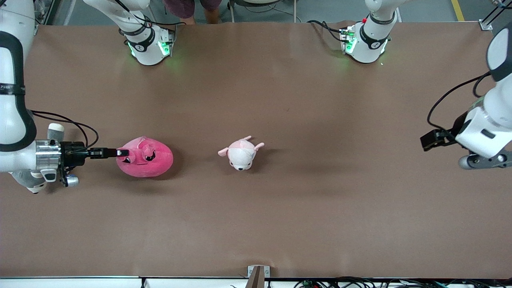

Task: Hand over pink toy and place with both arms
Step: 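Open the left gripper and withdraw while the right gripper carries the toy, then lower the pink toy beside the grey cat and open the right gripper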

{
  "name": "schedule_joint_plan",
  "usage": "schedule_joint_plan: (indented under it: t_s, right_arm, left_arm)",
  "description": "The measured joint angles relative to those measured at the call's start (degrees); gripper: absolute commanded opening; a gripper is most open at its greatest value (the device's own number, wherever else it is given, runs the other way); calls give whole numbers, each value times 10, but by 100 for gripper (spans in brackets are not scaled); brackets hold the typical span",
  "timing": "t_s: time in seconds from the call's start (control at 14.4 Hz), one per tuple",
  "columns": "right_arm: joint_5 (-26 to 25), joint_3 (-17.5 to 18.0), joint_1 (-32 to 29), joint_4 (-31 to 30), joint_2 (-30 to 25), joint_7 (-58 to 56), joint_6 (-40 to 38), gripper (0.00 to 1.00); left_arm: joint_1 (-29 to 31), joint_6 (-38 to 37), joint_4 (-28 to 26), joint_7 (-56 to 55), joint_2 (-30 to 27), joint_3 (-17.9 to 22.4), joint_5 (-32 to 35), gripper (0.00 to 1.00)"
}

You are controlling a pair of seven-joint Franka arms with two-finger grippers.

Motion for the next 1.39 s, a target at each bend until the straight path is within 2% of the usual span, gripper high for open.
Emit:
schedule_joint_plan:
  t_s: [0.07, 0.35, 0.42, 0.49, 0.76, 0.83, 0.9, 0.97, 1.25, 1.39]
  right_arm:
    - [3, 0, -2, 0, 7, -13, -5, 2]
    - [9, 0, -10, 2, 29, -50, -6, 2]
    - [9, 0, -14, 2, 34, -57, -6, 2]
    - [10, 0, -17, 2, 37, -64, -6, 2]
    - [10, 0, -23, 2, 47, -74, -8, 3]
    - [10, 0, -24, 2, 50, -75, -9, 6]
    - [10, 0, -26, 2, 53, -75, -9, 34]
    - [10, 0, -27, 2, 56, -76, -9, 99]
    - [7, 0, -29, 22, 56, -76, -13, 100]
    - [-21, 0, -30, 56, 51, -74, -22, 100]
  left_arm:
    - [-14, -10, -1, 21, -13, 31, -21, 100]
    - [-180, -24, -43, 69, -85, 273, -128, 100]
    - [-212, -24, -61, 70, -103, 309, -136, 100]
    - [-227, -25, -77, 70, -119, 324, -138, 100]
    - [-230, -24, -115, 92, -149, 331, -149, 100]
    - [-228, -23, -120, 95, -152, 332, -153, 100]
    - [-225, -21, -127, 97, -156, 334, -155, 100]
    - [-223, -19, -134, 100, -159, 335, -156, 100]
    - [-225, 1, -163, 101, -178, 329, -157, 100]
    - [-226, 3, -167, 101, -181, 322, -157, 100]
